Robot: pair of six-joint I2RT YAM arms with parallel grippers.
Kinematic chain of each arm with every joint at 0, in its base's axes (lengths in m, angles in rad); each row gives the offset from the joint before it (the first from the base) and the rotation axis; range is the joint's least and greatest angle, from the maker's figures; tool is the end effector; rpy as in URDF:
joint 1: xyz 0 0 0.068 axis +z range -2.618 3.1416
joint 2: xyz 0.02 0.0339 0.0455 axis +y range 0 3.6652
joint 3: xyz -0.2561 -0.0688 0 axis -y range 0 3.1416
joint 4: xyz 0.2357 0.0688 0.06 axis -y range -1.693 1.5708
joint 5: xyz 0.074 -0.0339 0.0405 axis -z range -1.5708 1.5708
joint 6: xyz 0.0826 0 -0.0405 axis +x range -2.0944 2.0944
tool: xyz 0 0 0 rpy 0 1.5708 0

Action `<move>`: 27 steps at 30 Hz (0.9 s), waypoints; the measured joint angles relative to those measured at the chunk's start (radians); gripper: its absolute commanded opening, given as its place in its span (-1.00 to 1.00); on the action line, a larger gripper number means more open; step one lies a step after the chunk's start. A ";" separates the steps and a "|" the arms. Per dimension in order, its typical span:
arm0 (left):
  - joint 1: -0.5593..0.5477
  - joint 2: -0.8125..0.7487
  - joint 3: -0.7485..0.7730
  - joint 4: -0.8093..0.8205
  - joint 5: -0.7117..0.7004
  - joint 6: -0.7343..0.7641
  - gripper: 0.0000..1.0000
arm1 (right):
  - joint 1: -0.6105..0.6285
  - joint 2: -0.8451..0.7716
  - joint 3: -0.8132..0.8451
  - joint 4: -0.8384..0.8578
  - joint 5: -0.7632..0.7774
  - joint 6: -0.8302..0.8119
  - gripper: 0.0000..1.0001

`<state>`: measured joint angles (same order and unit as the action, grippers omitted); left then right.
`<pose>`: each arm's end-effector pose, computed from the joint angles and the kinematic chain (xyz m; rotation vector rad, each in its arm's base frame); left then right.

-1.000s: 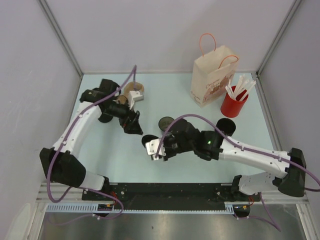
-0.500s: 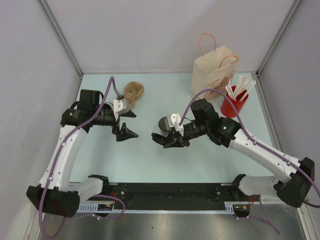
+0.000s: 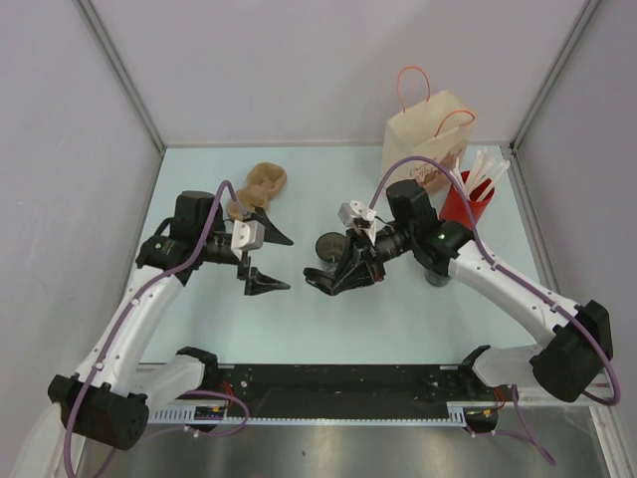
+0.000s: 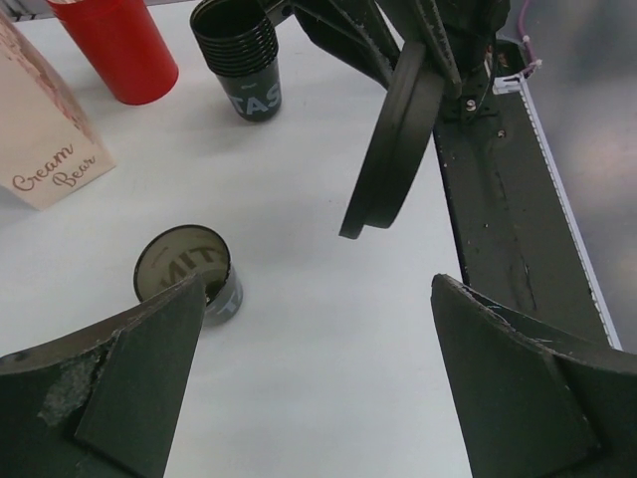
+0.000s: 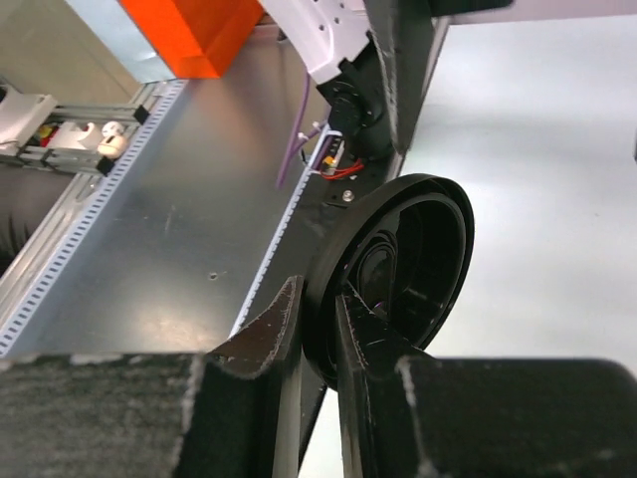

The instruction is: Pack the takeout coffee

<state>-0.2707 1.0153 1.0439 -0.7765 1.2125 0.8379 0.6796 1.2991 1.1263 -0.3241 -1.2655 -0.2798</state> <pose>0.1666 -0.1265 0.3278 1.4517 1.2802 -1.0070 0.1688 0.2377 0.3317 -1.5586 1.2591 1.5368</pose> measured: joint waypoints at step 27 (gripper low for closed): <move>-0.145 0.105 -0.040 0.109 0.120 -0.133 0.27 | 0.036 0.057 0.000 -0.026 -0.048 -0.048 -0.79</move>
<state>-0.4152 1.1202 1.0042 -0.6678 1.3323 0.7052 0.7155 1.3560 1.1263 -0.3496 -1.3140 -0.3275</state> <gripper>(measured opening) 0.789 0.191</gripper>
